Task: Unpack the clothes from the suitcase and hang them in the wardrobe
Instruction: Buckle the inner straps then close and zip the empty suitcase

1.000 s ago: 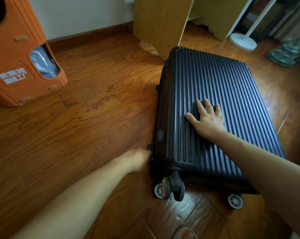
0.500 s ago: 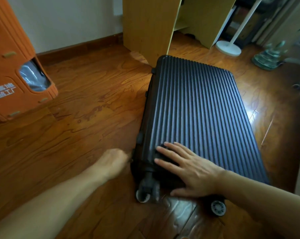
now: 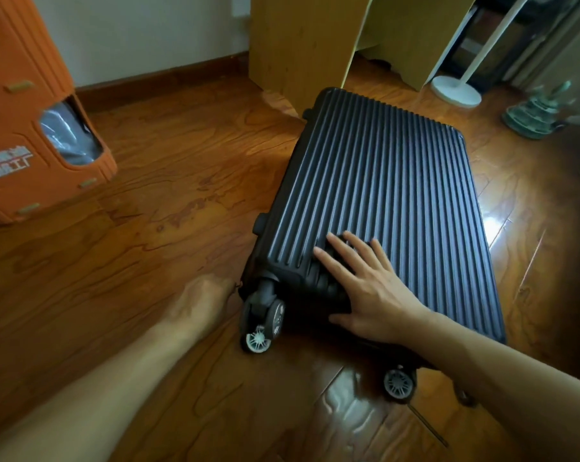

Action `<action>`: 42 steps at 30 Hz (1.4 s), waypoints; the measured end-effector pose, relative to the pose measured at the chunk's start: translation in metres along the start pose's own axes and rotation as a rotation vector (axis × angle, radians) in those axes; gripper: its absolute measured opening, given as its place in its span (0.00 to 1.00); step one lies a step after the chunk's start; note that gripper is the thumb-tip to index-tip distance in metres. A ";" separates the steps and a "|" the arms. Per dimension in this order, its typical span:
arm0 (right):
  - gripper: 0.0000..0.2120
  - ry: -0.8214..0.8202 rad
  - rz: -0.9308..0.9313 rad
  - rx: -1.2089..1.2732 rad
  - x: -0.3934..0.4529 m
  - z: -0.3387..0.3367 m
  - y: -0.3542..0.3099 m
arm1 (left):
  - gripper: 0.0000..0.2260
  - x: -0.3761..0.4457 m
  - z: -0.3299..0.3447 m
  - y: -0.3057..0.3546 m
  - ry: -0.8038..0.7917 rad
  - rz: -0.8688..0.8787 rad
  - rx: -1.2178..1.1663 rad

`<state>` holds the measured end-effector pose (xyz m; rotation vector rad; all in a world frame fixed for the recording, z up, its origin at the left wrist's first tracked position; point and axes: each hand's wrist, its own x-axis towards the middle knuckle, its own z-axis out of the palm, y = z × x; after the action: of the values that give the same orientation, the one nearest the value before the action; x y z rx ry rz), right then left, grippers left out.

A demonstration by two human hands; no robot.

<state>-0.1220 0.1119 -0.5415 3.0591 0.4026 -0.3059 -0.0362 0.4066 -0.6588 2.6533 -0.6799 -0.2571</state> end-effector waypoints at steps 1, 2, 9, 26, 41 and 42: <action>0.56 0.004 0.027 0.002 0.005 0.000 0.004 | 0.08 0.005 0.004 0.002 -0.002 -0.050 -0.021; 0.56 0.005 0.054 0.001 0.010 0.001 0.008 | 0.08 0.011 0.008 0.005 -0.001 -0.106 -0.104; 0.60 -0.066 0.102 -0.006 0.031 0.007 0.022 | 0.09 0.047 0.023 -0.009 -0.096 -0.497 -0.788; 0.59 -0.031 0.095 -0.009 0.028 0.008 0.021 | 0.05 0.060 -0.010 0.019 -0.079 -0.218 -0.240; 0.57 0.032 0.098 -0.006 0.027 0.012 0.021 | 0.14 0.052 -0.033 -0.005 -0.075 0.290 0.408; 0.57 0.032 0.098 -0.006 0.027 0.012 0.021 | 0.14 0.052 -0.031 -0.007 -0.067 0.265 0.399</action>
<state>-0.0928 0.0975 -0.5581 3.0681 0.2530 -0.2514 0.0204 0.3962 -0.6377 2.8865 -1.2032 -0.1476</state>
